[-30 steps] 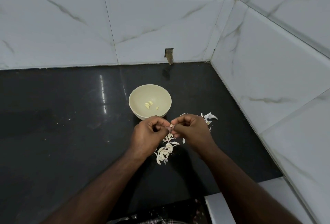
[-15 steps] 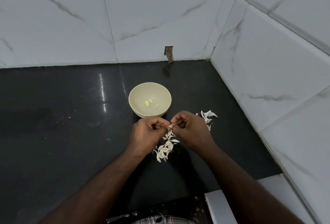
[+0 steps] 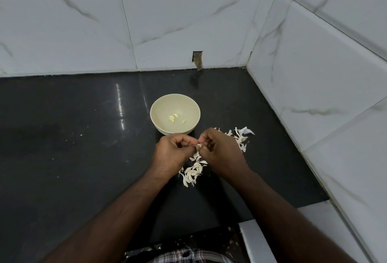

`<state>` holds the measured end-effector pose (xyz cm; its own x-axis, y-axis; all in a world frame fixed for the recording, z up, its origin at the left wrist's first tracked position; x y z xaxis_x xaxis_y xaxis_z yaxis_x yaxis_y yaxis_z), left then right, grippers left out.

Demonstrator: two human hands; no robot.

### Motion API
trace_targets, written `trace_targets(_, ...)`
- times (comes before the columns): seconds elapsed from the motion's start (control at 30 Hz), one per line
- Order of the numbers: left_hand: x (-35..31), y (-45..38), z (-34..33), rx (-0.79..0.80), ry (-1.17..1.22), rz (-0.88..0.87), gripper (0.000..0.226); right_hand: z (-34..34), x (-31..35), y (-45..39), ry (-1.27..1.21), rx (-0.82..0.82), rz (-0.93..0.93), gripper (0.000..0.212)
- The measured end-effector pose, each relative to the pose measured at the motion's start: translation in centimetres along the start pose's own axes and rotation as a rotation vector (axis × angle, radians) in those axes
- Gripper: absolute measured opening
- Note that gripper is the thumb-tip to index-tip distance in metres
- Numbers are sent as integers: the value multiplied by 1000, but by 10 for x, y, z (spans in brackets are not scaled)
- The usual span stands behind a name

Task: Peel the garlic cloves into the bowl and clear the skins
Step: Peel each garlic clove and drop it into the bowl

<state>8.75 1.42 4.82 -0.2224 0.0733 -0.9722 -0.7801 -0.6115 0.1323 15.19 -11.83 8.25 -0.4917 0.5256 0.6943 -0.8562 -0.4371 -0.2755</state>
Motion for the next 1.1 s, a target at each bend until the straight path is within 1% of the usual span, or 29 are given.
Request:
trace_targets(0.07,2,0,-1,32,35,14,16,0,-1,1,-22,14,-15,14)
trace_targets(0.13,3,1,-3,70,104,45,15,1,-3,0,-78,22,-53,20)
trace_targets(0.2,3,3,-6,100,209,96,14,3,-8,-2,-122,16,-95,26)
trace_targets(0.3,3,6,-10,139,362,165,14,6,-17,-5,-169,4,-139,27)
trace_targets(0.4,3,6,-12,160,440,194,15,13,-29,-5,-136,-35,-179,29)
trace_targets(0.5,4,6,-13,165,480,218,18,24,-41,-7,-77,-72,-228,24)
trace_targets(0.67,7,7,-15,192,474,246,18,37,-54,-10,23,-76,-248,5)
trace_targets(0.7,7,8,-15,200,474,252,17,39,-57,-10,53,-68,-250,6)
trace_targets(0.73,8,8,-16,207,472,258,17,40,-59,-11,89,-60,-238,13)
trace_targets(0.8,8,9,-17,216,468,268,16,40,-58,-11,127,-34,-187,32)
trace_targets(0.83,8,9,-18,219,468,271,16,39,-55,-11,85,-30,-167,37)
trace_targets(0.9,7,11,-18,223,483,274,17,34,-44,-10,-78,-11,-129,32)
trace_targets(0.93,6,11,-19,223,500,278,17,28,-35,-9,-157,28,-104,27)
trace_targets(1.0,4,13,-19,228,543,292,16,15,-20,-4,-255,121,-81,26)
trace_targets(1.07,2,14,-21,243,559,295,13,6,-12,0,-340,155,-104,25)
trace_targets(1.1,1,14,-21,245,552,290,11,5,-11,1,-392,144,-136,23)
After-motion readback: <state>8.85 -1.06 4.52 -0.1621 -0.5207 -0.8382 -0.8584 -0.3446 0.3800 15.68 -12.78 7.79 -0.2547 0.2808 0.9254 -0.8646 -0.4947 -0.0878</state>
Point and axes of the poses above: each hand's wrist, its own y-axis away from the middle knuckle, its own z-axis out of the back of the hand, x = y × z, the point moved 7 cm from there along -y, towards the middle knuckle, and after that the axes turned 11 degrees about -x, right-handed, at the moved point
